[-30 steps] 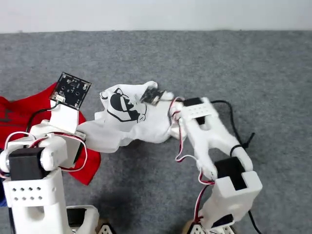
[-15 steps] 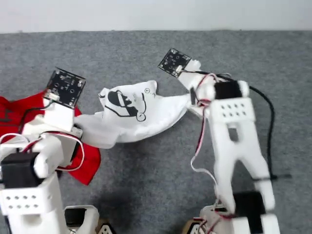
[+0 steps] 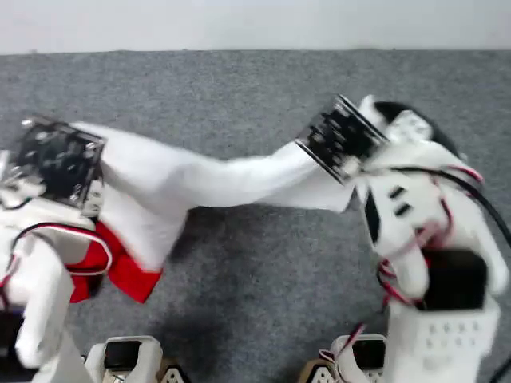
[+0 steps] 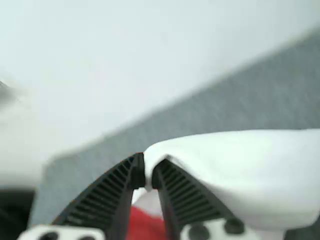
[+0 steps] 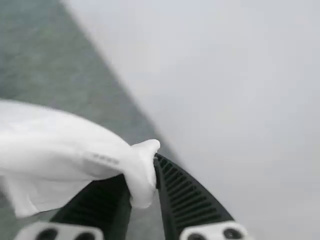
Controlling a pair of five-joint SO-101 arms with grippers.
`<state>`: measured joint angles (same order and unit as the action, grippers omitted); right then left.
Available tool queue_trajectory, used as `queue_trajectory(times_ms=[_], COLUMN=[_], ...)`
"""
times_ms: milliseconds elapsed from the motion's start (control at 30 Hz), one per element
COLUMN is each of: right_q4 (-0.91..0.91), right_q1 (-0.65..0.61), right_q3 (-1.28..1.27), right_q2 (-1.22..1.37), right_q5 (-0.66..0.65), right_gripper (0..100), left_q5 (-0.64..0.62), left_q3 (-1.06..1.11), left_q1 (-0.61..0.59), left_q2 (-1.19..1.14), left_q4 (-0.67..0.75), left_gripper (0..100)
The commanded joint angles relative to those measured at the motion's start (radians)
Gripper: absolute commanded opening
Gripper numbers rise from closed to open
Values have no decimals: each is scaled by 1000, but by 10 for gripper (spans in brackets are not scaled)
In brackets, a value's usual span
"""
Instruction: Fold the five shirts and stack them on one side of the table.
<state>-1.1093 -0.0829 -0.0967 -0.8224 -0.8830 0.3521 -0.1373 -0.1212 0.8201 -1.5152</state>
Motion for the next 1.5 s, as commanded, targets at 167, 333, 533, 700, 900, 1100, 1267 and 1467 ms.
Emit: queue_trajectory(times_ms=[167,333,533,700,900,1100,1267,1467], right_q4=[151,145,140,140,81,5,10,211], right_q1=[216,265,329,371,418,360,292,249], right_q3=[100,144,149,149,143,2,-229,-548], right_q2=[-168,-223,-318,-397,-409,-341,-323,-323], right_q5=[-69,-91,-95,-95,-115,-196,-253,-256], right_gripper=[10,10,10,10,10,10,10,10], left_q5=[109,160,178,178,178,230,287,287], left_q3=[-134,-213,-306,-386,-424,-228,24,262], left_q1=[2,2,2,2,2,83,169,176], left_q2=[12,15,17,17,8,-20,-58,-163], left_q4=[204,204,203,196,112,35,101,347], left_gripper=[14,14,14,14,14,15,15,15])
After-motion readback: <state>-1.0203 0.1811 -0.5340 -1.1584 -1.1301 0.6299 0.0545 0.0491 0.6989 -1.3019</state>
